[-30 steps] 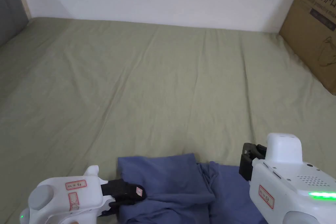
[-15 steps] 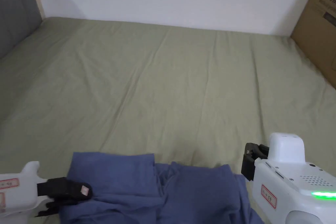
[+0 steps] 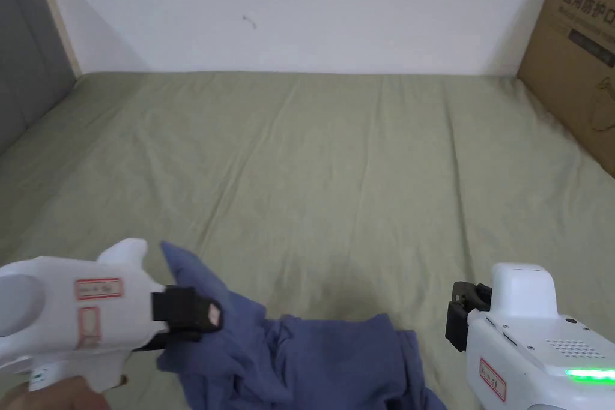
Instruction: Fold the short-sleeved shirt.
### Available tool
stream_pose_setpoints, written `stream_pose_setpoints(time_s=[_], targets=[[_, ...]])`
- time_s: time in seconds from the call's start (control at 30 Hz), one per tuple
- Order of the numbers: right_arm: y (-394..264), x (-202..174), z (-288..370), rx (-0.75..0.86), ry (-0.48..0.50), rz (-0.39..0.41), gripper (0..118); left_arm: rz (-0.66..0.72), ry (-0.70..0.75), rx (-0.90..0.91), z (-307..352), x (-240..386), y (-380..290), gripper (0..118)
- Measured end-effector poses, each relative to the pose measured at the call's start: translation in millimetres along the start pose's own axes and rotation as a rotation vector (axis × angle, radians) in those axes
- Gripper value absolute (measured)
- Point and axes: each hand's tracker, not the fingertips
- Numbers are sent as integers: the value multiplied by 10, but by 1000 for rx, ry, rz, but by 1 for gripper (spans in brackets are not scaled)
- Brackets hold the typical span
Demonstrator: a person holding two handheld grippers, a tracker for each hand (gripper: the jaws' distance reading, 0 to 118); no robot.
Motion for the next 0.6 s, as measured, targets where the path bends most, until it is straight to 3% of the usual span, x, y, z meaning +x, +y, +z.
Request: stream_pose_setpoints(time_s=[0.13,0.33,0.37,0.4,0.43,0.47,0.6], targets=[[-38,279,26,-4,-18,-54,1,-189,-11,-116,-471,707,-85,9],[-164,660,92,-23,-56,-193,1,-251,-93,-289,-1364,1206,-328,12],[-187,692,117,-22,-64,-198,1,-261,-105,-328,-1457,1237,-361,23],[-207,719,134,-20,-64,-199,1,-266,-104,-327,-1484,1254,-380,50],[-219,746,145,-22,-60,-197,1,-255,-77,-282,-1499,1264,-378,96],[-223,762,148,-26,-62,-197,1,-273,-52,-252,-1471,1303,-374,113],[-223,788,116,-28,-61,-205,1,-229,-86,-165,-1184,1150,-210,112]])
